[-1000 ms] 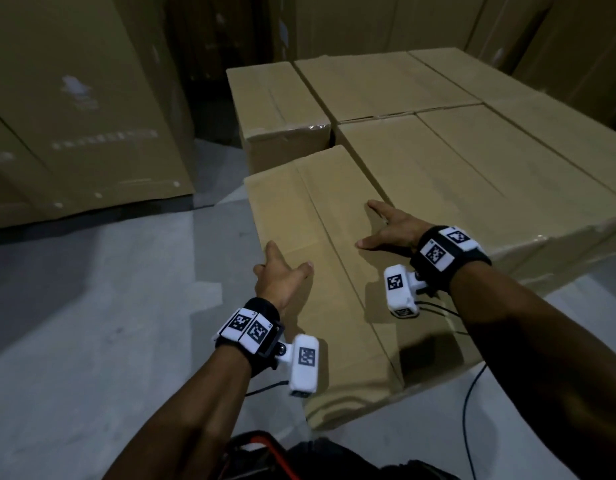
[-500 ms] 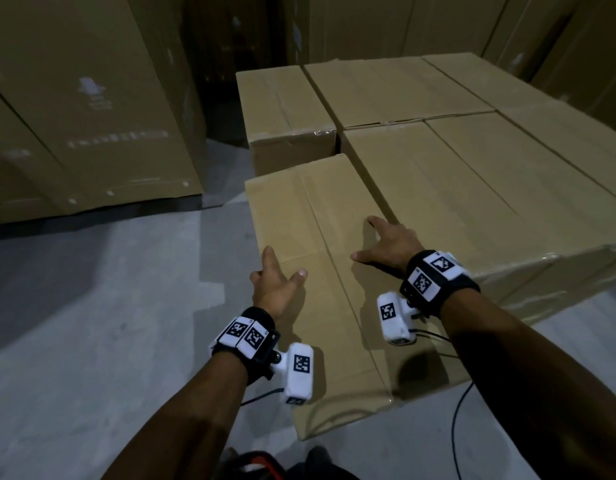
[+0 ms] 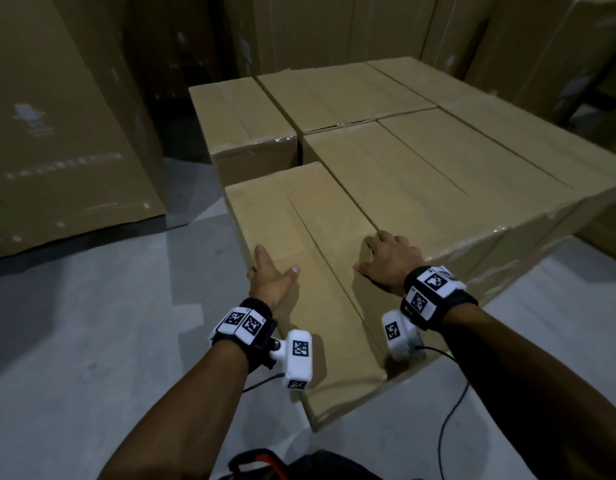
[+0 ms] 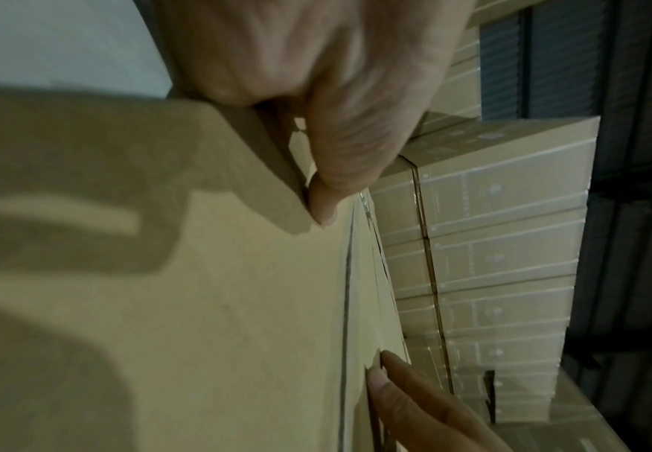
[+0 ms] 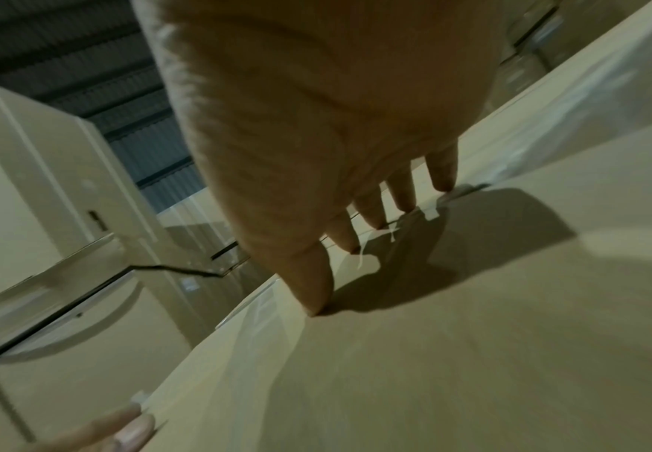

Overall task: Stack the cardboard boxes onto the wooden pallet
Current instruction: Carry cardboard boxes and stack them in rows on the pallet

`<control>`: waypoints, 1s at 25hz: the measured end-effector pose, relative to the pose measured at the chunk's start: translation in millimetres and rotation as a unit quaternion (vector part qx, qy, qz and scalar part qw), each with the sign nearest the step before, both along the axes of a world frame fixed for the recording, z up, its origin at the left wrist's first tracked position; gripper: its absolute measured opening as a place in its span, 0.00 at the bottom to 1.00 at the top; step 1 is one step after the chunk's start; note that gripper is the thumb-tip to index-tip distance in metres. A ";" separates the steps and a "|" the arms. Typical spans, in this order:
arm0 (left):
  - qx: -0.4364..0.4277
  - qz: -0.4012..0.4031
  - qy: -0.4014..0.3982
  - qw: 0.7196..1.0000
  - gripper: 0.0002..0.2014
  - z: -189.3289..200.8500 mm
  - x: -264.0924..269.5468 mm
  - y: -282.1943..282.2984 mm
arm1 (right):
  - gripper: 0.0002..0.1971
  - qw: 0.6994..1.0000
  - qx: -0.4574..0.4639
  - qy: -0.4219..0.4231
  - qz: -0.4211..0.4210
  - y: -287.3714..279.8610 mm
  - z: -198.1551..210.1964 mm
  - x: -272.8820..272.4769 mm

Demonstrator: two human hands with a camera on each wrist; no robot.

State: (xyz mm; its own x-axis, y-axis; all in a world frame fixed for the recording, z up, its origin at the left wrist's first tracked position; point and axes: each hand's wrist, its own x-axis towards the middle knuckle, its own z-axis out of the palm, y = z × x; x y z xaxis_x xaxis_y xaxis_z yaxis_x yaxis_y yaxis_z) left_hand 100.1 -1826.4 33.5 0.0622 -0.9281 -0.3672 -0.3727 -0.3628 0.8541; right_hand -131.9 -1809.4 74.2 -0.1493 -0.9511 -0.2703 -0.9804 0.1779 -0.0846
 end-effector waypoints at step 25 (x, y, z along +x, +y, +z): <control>-0.011 -0.154 0.019 0.988 0.60 -10.6 33.6 -3.9 | 0.43 0.649 -0.262 -0.425 -0.575 165.9 -45.2 92.8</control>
State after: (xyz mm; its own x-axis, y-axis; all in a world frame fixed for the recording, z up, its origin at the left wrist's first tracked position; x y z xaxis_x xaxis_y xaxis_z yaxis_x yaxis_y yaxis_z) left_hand 133.7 -1830.3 22.9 -0.2385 -0.9084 -0.3433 -0.4302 -0.2181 0.8760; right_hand -39.1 -1643.6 29.0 -0.8498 -0.3380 -0.4044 0.2143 0.4795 -0.8510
